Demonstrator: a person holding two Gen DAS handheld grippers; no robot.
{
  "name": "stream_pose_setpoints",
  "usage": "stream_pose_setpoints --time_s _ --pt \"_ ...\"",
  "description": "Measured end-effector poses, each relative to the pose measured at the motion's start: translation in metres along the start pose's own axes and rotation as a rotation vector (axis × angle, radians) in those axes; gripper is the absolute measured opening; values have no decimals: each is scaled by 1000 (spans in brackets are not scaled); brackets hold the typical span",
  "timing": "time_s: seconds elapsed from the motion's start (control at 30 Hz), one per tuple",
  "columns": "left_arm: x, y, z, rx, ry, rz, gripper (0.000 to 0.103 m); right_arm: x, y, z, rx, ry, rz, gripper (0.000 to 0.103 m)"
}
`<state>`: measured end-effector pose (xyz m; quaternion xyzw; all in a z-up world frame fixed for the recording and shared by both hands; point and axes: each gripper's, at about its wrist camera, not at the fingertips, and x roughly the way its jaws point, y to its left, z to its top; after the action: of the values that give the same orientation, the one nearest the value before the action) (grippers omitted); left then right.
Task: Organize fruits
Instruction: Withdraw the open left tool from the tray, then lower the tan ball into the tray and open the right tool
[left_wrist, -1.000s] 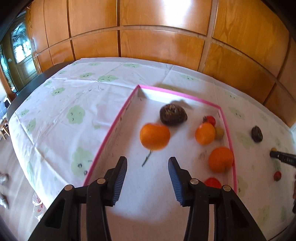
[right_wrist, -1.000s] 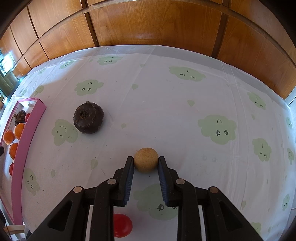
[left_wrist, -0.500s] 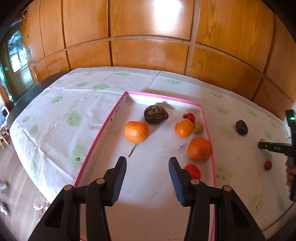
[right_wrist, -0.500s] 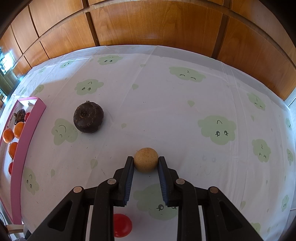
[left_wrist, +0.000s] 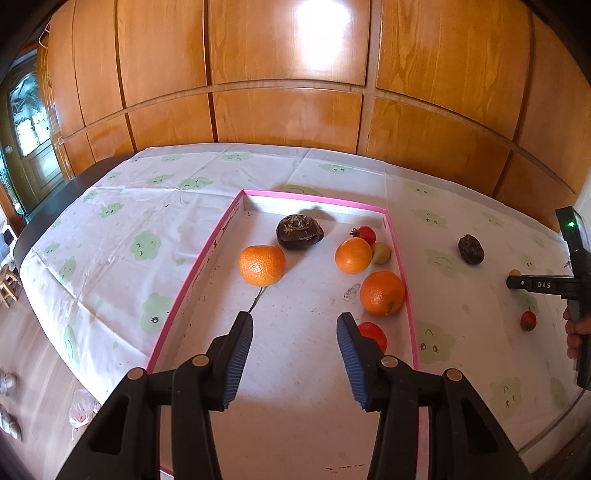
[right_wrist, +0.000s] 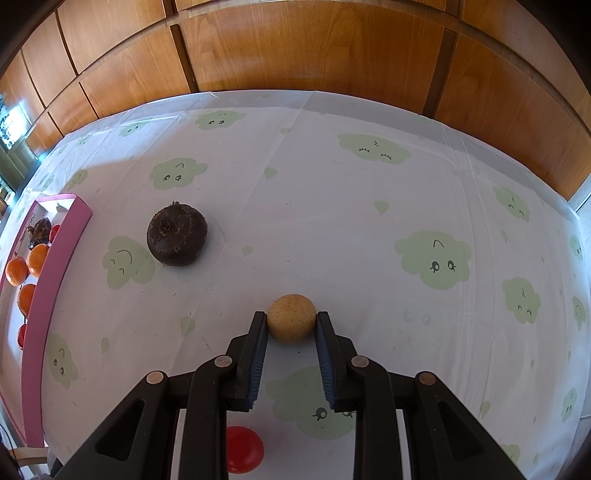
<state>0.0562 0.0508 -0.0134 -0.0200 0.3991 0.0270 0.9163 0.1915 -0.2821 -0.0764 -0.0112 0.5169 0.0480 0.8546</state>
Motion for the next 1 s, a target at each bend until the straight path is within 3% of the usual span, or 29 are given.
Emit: stream_pose_setpoints --time_s 0.63,0.83,1.0 --pt "-1 7 -11 -5 2 0 48 -3 6 0 -20 12 -23 26" --pt "-2 11 -11 -19 -5 -5 48 -23 10 3 -4 -32 17 26" --pt "-3 15 -12 -32 -6 -8 48 -39 37 3 -47 -64 72 26"
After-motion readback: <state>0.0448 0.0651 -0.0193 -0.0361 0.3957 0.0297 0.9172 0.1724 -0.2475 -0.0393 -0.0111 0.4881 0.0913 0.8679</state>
